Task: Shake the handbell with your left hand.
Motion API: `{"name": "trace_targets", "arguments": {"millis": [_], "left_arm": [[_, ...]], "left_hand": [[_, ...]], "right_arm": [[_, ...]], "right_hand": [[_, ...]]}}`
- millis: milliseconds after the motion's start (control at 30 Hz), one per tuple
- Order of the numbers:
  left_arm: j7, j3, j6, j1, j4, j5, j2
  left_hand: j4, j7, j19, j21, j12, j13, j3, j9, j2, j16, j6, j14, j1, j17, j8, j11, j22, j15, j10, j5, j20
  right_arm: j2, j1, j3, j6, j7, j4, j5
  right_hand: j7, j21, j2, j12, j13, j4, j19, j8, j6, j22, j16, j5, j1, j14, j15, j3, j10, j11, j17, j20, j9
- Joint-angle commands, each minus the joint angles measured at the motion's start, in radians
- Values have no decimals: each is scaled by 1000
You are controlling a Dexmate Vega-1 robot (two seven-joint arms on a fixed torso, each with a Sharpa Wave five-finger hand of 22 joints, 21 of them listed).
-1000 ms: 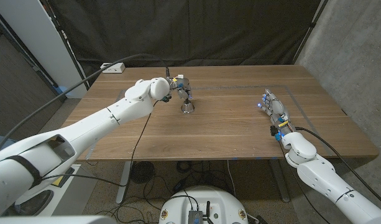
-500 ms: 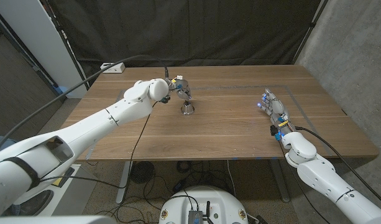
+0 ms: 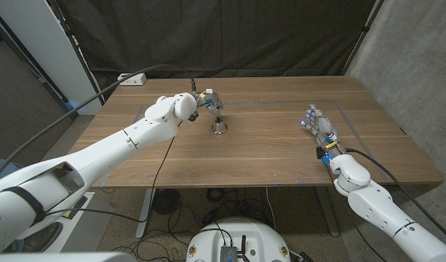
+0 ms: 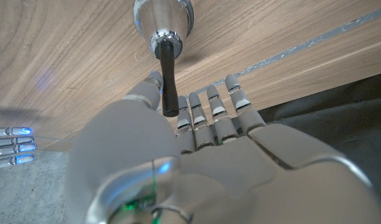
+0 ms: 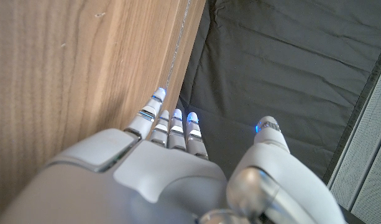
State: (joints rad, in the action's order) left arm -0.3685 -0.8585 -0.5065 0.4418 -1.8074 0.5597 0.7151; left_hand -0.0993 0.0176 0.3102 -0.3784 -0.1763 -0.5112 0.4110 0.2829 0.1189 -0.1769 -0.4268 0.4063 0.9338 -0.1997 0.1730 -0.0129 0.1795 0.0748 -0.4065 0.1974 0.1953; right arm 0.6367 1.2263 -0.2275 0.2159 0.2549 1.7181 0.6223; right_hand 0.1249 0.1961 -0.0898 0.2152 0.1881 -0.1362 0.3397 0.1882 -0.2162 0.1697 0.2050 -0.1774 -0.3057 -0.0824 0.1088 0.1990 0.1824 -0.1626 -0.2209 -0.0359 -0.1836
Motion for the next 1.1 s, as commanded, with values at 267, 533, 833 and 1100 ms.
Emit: {"name": "trace_targets", "arguments": {"millis": [267,533,833,1100], "left_arm": [[125,78,53,75,-28,-76,20],[277,184,139,167,-49,-186,35],[435,271,222,262,-74,-260,50],[522,356,276,352,-106,-350,66]], "left_hand": [[8,0,0,8,-21,10,-13,-9,3,-15,10,-7,-47,1,19,-4,6,1,11,6,-1],[46,2,24,6,-42,24,-36,-20,15,-34,-40,34,-122,-1,38,1,10,-4,-31,0,6],[68,5,24,9,-42,32,-53,-26,15,-30,-46,26,-169,-1,37,-8,12,6,-33,-3,10],[98,26,37,9,-39,42,-77,-36,11,-31,-29,28,-234,-2,28,-15,15,4,-25,-11,7]], "right_arm": [[-2,1,1,1,13,6,-10],[-7,-2,-3,8,15,6,-18],[-18,-8,-13,28,11,-3,-32],[-35,-23,-30,77,1,-25,-67]], "right_hand": [[0,0,-2,2,3,2,4,1,-8,2,8,0,-7,-8,3,-2,8,3,-2,-1,-3],[-4,-1,-2,2,3,2,4,0,-6,2,8,0,-7,-8,3,-2,8,4,-2,1,-3],[-3,0,-1,3,3,1,7,9,-31,2,9,0,-7,-11,1,-3,12,7,-2,-1,-4],[-8,0,3,4,3,0,11,5,-25,2,9,0,-7,-15,-3,-4,16,9,-1,1,-4]]}}
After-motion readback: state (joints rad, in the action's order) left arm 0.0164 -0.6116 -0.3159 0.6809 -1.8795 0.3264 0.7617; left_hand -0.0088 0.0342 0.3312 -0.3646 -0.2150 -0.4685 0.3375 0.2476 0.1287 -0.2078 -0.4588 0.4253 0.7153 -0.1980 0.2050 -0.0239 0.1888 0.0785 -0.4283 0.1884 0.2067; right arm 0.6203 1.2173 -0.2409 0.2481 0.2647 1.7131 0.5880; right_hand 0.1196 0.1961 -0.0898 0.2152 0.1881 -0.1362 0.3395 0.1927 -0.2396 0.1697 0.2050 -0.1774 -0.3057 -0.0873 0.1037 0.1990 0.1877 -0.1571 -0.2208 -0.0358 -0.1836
